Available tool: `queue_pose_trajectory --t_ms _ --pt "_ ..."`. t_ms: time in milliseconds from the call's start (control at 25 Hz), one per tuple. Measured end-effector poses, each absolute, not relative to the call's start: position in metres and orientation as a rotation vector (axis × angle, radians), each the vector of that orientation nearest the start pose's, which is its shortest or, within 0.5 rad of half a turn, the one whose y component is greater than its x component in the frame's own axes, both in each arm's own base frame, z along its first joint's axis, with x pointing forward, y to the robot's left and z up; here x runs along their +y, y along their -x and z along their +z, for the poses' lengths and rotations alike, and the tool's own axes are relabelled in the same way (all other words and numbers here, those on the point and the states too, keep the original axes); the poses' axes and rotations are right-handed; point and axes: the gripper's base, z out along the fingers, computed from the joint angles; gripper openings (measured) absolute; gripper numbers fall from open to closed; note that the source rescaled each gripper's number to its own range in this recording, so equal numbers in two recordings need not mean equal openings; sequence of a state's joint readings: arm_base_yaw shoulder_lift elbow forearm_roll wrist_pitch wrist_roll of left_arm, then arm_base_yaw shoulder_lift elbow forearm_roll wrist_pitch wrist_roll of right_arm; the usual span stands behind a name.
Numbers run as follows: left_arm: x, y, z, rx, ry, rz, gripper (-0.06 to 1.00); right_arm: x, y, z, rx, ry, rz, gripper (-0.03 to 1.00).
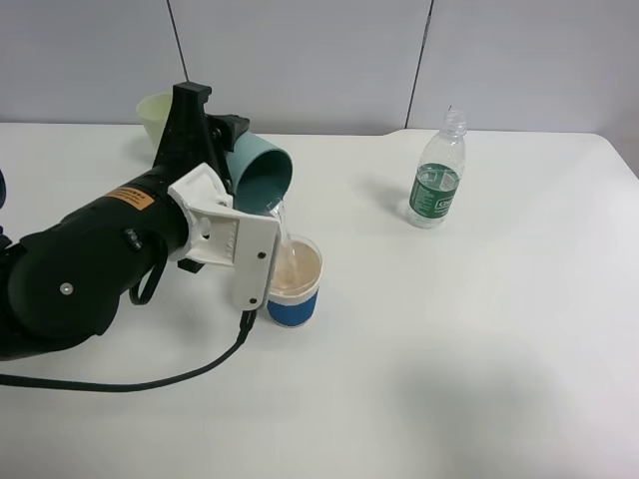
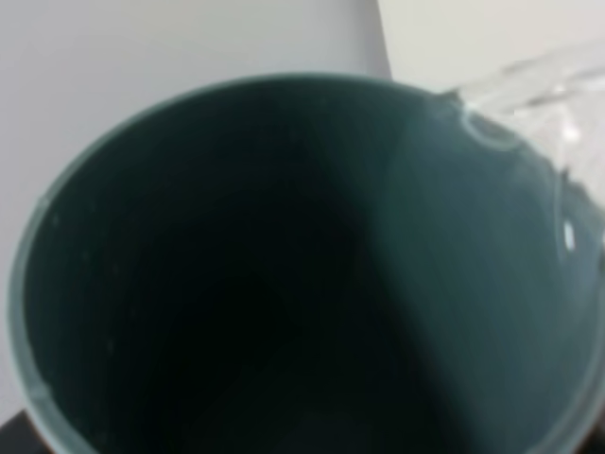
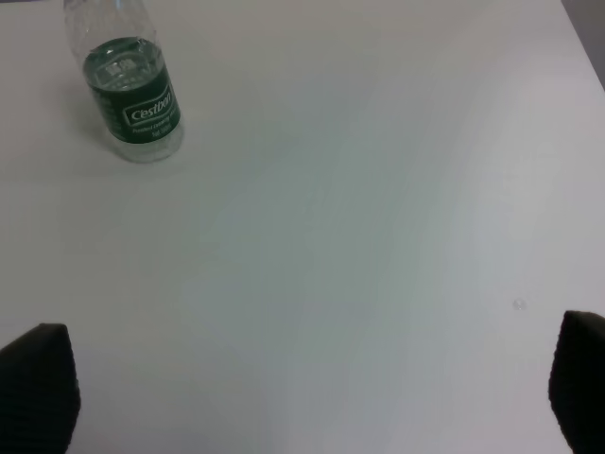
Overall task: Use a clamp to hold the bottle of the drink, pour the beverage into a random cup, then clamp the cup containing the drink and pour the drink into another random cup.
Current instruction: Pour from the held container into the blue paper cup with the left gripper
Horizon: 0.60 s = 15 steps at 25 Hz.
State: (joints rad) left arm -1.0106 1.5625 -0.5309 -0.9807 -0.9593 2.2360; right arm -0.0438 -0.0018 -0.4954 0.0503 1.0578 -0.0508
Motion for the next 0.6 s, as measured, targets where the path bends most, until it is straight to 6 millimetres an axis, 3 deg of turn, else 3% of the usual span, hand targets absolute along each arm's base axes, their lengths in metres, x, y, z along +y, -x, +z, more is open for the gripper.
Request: queue_pose_trajectory --t_ms 600 --pt "-0.2002 -0.1922 0.2049 0.809 -1.638 1.139 0.02 0.0042 0.0044 0.2763 2.043 0.009 0.001 1.0"
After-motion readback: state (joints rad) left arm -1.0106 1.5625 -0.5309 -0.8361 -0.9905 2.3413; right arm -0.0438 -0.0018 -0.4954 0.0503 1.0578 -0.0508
